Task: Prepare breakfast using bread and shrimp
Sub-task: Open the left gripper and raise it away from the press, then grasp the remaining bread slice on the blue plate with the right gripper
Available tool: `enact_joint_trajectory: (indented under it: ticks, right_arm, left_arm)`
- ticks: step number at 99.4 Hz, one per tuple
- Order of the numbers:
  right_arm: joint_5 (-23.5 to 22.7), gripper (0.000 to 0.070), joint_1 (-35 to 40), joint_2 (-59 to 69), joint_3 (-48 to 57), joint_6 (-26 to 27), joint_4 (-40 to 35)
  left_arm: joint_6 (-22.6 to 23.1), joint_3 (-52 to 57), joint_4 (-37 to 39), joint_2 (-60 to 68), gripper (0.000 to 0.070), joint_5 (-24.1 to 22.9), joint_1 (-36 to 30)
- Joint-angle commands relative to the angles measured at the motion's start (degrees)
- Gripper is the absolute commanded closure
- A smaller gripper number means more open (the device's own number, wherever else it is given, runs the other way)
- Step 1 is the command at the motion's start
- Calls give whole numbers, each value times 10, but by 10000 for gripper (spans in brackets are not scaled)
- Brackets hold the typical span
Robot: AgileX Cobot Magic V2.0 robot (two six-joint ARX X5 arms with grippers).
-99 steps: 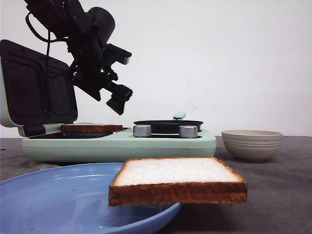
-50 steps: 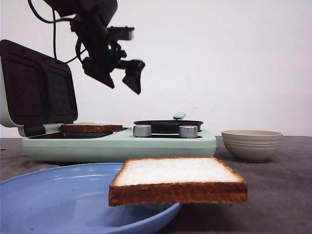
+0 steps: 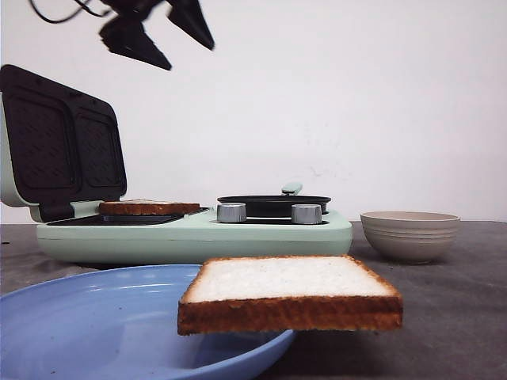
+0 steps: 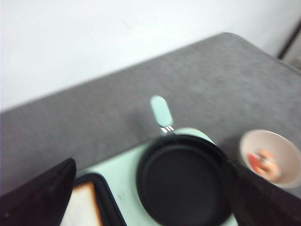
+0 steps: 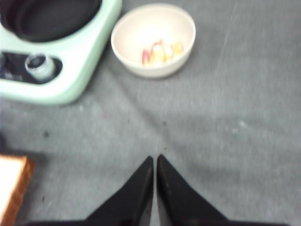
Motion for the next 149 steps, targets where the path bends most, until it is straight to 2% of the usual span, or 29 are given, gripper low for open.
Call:
enact_joint_trajectory:
  ticks: [1,12,24,33,43,62,84,96,105,110,122,134,149]
  right_arm:
    - [-12,696,2,2,8,3,-1]
    - [-46,696,2,2,7,19,-6]
    - [-75,696,2,4,7,35,-7]
    - [-92,696,2,7,7,47,-7]
    - [-109,696,2,15,7,54,-7]
    - [-148,695,2,39,5,55,-7]
    - [-213,694,2,73,-26,61,13]
    - [-261,639,2,88,-68,94,55]
    - [-305,556,3,99,-110,146,118]
    - [-324,548,5,104,-133,175,155]
    - [-351,539,16,117,-176,218,214]
    - [-372,482,35,130,-211,258,271]
    - [-385,451,66,146,-233,291,330]
  left_arm:
    - [-9,14,-17,-8,146,36,7]
    - [-9,13,-55,-28,150,93,30]
    - [-8,3,-73,-55,152,133,48]
    - [-6,-14,-73,-83,165,141,57]
    - [-2,-45,-72,-121,229,146,65]
    - [-8,-146,-37,-212,230,152,72]
    - [-52,-319,44,-333,229,152,79]
    - [-76,-400,72,-388,228,152,79]
    - [-93,-448,77,-427,227,152,79]
    - [-94,-468,77,-445,227,152,79]
    - [-100,-506,74,-485,227,151,79]
    - [-107,-542,77,-527,227,147,79]
    - [-121,-592,78,-588,227,129,79]
